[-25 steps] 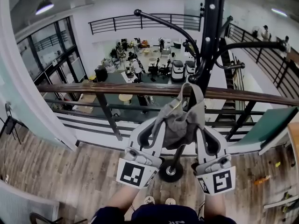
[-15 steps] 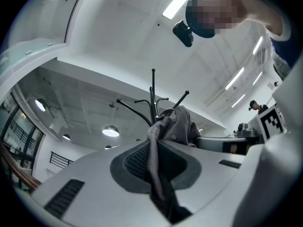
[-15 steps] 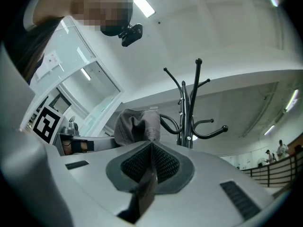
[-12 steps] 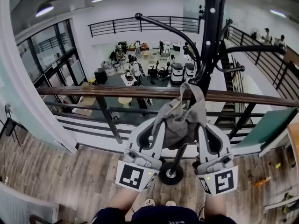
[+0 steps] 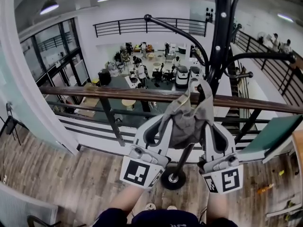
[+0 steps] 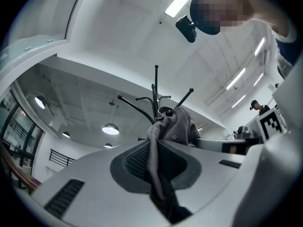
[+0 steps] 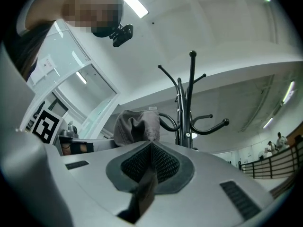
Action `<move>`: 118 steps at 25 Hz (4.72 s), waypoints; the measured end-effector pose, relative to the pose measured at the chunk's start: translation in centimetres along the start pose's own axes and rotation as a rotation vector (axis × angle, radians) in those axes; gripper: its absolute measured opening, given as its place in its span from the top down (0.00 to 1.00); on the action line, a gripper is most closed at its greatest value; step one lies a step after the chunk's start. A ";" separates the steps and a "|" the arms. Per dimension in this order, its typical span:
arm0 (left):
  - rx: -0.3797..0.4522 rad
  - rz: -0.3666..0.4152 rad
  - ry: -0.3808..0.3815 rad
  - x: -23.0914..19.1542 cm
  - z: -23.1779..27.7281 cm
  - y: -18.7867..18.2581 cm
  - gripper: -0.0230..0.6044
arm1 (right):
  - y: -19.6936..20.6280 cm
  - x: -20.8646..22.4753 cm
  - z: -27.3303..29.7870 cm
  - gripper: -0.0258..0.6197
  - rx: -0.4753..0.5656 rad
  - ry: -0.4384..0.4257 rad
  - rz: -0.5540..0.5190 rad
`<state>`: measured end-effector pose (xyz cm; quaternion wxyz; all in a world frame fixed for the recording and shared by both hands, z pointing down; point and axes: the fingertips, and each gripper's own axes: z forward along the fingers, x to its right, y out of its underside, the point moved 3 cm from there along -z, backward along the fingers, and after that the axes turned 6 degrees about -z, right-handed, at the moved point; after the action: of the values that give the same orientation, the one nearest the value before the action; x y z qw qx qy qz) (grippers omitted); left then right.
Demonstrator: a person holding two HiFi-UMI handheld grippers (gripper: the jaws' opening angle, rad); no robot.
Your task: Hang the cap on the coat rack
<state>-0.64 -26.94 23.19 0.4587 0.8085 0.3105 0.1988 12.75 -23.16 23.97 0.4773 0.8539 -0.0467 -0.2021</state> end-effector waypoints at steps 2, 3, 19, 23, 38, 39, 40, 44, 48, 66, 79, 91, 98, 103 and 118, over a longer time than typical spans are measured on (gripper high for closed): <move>-0.010 -0.008 0.000 -0.2 0.3 0.7 0.90 | 0.7 0.3 0.2 0.93 -0.014 0.012 0.012; -0.013 -0.012 -0.001 -0.2 0.6 1.0 0.90 | 1.0 0.5 0.3 0.93 -0.019 0.016 0.016; -0.045 -0.066 0.021 -1.1 4.7 3.9 0.90 | 4.0 3.7 1.7 0.93 -0.084 0.071 0.025; -0.073 -0.086 0.034 -1.3 5.2 4.6 0.90 | 4.6 3.9 1.9 0.93 -0.102 0.068 0.027; -0.090 -0.176 0.043 -0.8 4.0 6.4 0.89 | 6.6 3.5 0.7 0.89 -0.120 0.069 0.133; -0.066 -0.188 0.039 -0.8 3.7 6.1 0.86 | 6.4 3.3 0.7 0.84 -0.114 0.052 0.132; -0.047 -0.196 0.041 -0.7 3.5 5.8 0.83 | 6.2 3.2 0.6 0.75 -0.109 0.037 0.130; -0.057 -0.185 0.070 0.0 3.1 5.4 0.61 | 5.8 3.0 -0.1 0.60 -0.112 0.025 0.126; -0.091 -0.121 0.044 0.4 1.7 5.3 0.56 | 5.9 2.3 -1.2 0.53 -0.154 0.027 0.100; -0.357 -0.123 -0.116 -0.6 -7.8 12.0 0.56 | 12.4 -1.7 -6.8 0.51 -0.392 0.004 0.125; -0.526 -0.148 -0.169 0.7 -13.6 17.5 0.56 | 18.1 -5.6 -11.3 0.51 -0.580 -0.007 0.164; -0.597 -0.189 -0.153 1.8 -14.4 19.8 0.59 | 19.5 -6.6 -13.1 0.62 -0.659 -0.010 0.111; -0.607 -0.172 -0.194 1.3 -14.3 20.4 0.95 | 18.5 -6.2 -12.2 0.95 -0.591 -0.010 0.111; -0.602 -0.206 -0.155 2.1 -14.2 20.7 0.96 | 18.6 -6.7 -11.9 0.95 -0.602 -0.053 0.083; -0.591 -0.185 -0.116 2.1 -13.6 20.7 0.96 | 19.7 -6.2 -11.8 0.95 -0.640 -0.065 0.074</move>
<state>-0.70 -25.10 47.96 0.7067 0.6186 0.2850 0.1916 13.92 -22.73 47.66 0.7270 0.6512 -0.0272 -0.2160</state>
